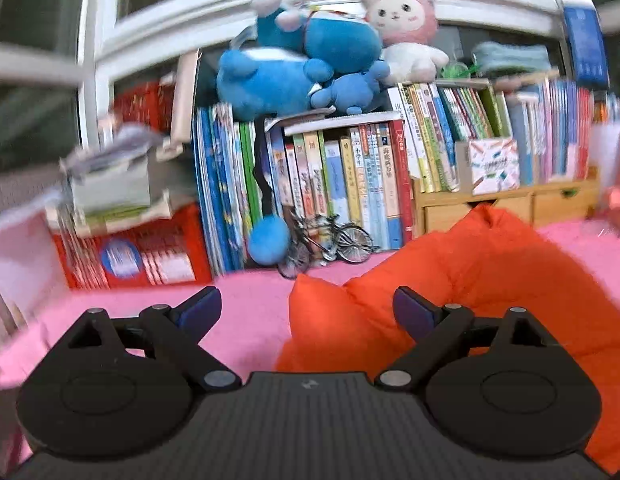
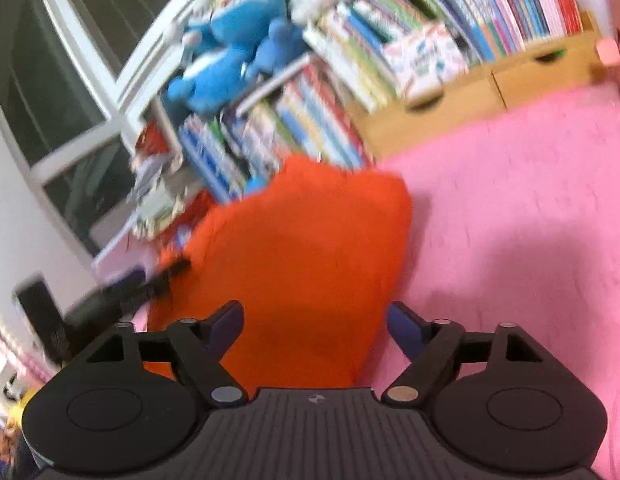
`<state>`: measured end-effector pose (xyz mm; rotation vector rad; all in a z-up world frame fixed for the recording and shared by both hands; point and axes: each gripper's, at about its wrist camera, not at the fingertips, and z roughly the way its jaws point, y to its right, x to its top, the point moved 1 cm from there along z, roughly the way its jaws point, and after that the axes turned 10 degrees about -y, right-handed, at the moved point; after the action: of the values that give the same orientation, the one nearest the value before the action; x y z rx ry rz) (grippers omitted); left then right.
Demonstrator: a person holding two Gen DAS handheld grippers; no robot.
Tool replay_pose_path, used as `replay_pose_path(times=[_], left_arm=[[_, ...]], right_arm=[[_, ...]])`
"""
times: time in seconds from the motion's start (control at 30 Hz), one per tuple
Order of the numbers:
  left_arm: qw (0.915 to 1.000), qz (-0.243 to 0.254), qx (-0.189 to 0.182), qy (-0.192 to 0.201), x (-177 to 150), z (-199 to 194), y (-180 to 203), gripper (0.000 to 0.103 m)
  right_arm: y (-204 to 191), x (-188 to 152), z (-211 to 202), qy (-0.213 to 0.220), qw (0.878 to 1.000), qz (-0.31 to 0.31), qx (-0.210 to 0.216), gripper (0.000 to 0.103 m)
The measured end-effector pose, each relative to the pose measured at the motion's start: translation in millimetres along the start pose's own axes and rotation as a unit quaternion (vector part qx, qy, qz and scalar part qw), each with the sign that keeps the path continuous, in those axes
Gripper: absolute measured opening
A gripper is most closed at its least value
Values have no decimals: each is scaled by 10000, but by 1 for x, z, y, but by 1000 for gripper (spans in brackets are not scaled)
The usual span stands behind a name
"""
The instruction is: Fold clothes
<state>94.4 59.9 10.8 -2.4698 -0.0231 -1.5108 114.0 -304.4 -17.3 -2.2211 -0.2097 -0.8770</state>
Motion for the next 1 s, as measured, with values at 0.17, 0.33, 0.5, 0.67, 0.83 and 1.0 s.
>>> replay_pose_path(times=[0.17, 0.33, 0.5, 0.67, 0.83, 1.0], left_arm=[[9993, -78, -258, -269, -8, 10, -4, 95], [9960, -507, -609, -423, -11, 0, -25, 94], [9913, -872, -924, -349, -22, -35, -50, 94], [9903, -1104, -787, -316, -47, -74, -60, 95], [9917, -895, -665, -646, -61, -89, -48, 95], [9914, -783, -577, -871, -66, -89, -39, 95]], right_arm=[[37, 18, 34, 125, 9939, 1074, 196, 87], [42, -11, 16, 59, 9954, 933, 212, 94], [25, -39, -13, -53, 9989, 445, -134, 96], [7, -69, -31, -79, 9998, 188, -40, 101], [-22, -91, -34, 21, 9981, -420, -439, 101], [-59, -102, -43, 525, 9834, -1361, -1084, 101]])
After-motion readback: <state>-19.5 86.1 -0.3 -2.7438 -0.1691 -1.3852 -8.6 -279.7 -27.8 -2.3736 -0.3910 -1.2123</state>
